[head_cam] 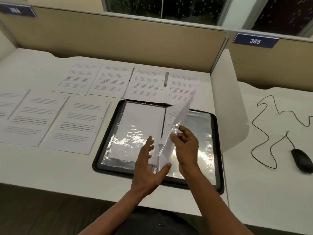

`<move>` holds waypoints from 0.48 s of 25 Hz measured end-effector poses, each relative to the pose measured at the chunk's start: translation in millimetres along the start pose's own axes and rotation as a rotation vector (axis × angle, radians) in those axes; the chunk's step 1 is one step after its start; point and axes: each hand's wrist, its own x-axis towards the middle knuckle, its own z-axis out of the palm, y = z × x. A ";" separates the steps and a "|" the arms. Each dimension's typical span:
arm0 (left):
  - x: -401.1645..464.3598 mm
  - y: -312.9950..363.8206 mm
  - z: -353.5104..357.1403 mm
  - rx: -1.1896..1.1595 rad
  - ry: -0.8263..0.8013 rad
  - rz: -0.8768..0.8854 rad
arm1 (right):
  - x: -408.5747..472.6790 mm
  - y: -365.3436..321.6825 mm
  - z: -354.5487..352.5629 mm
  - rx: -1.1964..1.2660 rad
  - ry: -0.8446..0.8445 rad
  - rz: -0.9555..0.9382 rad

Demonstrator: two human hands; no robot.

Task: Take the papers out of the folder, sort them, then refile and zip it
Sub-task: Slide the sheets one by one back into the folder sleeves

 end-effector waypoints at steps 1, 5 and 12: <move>3.2 5.3 -5.5 0.014 0.044 0.009 | -4.2 -4.0 12.3 -0.023 -0.058 -0.025; 15.0 20.9 -26.1 0.046 0.210 -0.102 | -13.7 -18.2 43.0 -0.023 -0.384 -0.104; 20.3 -3.3 -63.1 -0.200 0.495 -0.505 | 20.9 39.0 12.3 -0.533 -0.304 -0.199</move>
